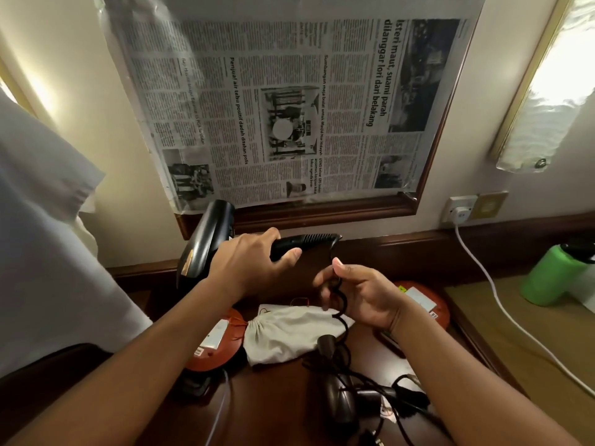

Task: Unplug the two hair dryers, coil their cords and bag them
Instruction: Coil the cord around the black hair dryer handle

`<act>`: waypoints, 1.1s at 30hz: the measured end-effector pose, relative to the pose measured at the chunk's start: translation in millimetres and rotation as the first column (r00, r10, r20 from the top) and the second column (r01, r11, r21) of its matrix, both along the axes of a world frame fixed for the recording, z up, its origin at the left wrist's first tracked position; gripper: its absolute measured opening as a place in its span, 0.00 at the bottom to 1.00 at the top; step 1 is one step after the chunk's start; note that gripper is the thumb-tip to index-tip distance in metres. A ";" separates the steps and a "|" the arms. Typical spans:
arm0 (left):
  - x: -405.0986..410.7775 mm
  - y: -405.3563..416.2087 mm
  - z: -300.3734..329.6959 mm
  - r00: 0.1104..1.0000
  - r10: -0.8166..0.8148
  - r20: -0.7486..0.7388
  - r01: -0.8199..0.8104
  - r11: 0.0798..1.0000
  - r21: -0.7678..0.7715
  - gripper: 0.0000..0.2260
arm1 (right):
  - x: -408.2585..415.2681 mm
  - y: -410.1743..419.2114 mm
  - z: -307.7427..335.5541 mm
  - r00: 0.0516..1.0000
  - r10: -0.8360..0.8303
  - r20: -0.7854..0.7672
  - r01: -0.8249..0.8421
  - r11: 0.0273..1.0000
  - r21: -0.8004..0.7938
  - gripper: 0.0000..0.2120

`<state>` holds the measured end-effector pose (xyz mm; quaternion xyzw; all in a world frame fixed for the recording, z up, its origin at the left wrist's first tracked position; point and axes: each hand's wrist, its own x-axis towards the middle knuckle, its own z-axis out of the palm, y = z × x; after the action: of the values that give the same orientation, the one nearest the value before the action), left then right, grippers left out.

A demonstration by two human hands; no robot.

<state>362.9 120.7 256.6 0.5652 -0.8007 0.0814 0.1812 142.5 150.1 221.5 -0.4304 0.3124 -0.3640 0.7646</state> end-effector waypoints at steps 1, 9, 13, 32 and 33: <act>-1.0 -0.3 0.0 1.000 -0.003 -0.006 0.003 1.000 0.002 0.32 | -2.3 -3.1 -1.0 1.000 -0.015 -0.025 0.015 1.000 0.003 0.20; -15.7 10.4 5.4 0.999 -0.018 0.026 0.017 1.000 0.024 0.30 | -36.2 -18.4 -9.3 0.972 0.202 -0.119 -0.193 0.978 0.084 0.13; -26.7 30.0 6.2 0.991 -0.034 0.130 0.027 0.998 0.053 0.34 | -55.3 -25.3 -0.2 0.931 0.244 -0.271 -0.231 0.970 0.081 0.11; -42.4 71.8 -6.9 0.974 0.054 0.218 -0.088 0.985 0.149 0.28 | -52.0 3.1 54.4 0.575 -0.339 -0.744 -0.221 0.812 -0.541 0.06; -43.0 71.7 -6.7 0.975 0.060 0.216 -0.095 0.983 0.155 0.27 | -51.5 4.4 53.3 0.587 -0.346 -0.732 -0.180 0.825 -0.535 0.06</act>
<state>319.9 192.5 249.9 0.5973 -0.7966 0.0815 0.0450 91.1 154.5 274.8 -0.7341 0.5234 -0.2408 0.3594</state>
